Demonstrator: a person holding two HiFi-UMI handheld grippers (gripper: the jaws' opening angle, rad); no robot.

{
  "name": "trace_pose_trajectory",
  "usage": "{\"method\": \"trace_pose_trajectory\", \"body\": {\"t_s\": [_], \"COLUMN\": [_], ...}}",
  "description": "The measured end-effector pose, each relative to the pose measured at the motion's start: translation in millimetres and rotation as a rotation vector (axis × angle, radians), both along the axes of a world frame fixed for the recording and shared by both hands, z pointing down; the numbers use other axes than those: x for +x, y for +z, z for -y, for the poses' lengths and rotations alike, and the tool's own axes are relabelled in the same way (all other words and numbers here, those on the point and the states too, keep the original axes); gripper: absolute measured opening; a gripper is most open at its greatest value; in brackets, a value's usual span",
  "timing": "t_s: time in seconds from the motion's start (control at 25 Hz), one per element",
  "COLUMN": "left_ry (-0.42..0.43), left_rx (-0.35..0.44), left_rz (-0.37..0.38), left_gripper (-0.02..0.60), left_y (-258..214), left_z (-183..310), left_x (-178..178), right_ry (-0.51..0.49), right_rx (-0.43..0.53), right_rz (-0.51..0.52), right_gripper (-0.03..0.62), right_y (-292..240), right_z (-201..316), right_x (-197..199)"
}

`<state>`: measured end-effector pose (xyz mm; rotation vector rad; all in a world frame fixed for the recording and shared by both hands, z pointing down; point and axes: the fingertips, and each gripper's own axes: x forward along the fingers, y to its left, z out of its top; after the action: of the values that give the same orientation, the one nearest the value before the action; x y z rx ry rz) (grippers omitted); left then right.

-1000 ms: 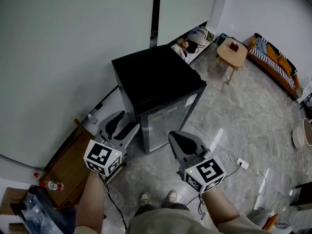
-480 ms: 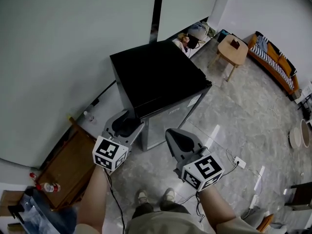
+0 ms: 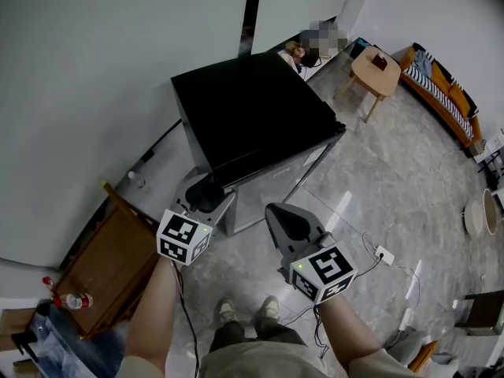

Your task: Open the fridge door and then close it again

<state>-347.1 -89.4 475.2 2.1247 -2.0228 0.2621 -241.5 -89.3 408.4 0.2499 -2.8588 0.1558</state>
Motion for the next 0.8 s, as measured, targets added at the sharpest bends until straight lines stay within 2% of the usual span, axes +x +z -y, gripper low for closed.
{"method": "trace_pose_trajectory", "body": {"t_s": [0.4,0.52,0.68,0.8], "left_ry": [0.034,0.02,-0.003,0.0], "left_rx": [0.003,0.008,0.027,0.025], "left_rz": [0.026,0.032,-0.002,0.003], "left_gripper": [0.236,0.238,0.227,0.213], "left_y": [1.1,2.5,2.6,2.6], "left_z": [1.0,5.0,6.6,6.3], "left_x": [1.4,3.6,1.3,-0.1], "right_ry": [0.008,0.008,0.011,0.013], "right_rx": [-0.036,-0.039,-0.044,-0.05], "right_rz": [-0.027,-0.03,-0.041,-0.049], "right_gripper": [-0.003,-0.003,-0.003,-0.003], "right_y": [19.8,23.1,26.5,30.8], "right_z": [1.6,2.0,2.0,1.3], "right_x": [4.3,6.8,11.3,15.9]}}
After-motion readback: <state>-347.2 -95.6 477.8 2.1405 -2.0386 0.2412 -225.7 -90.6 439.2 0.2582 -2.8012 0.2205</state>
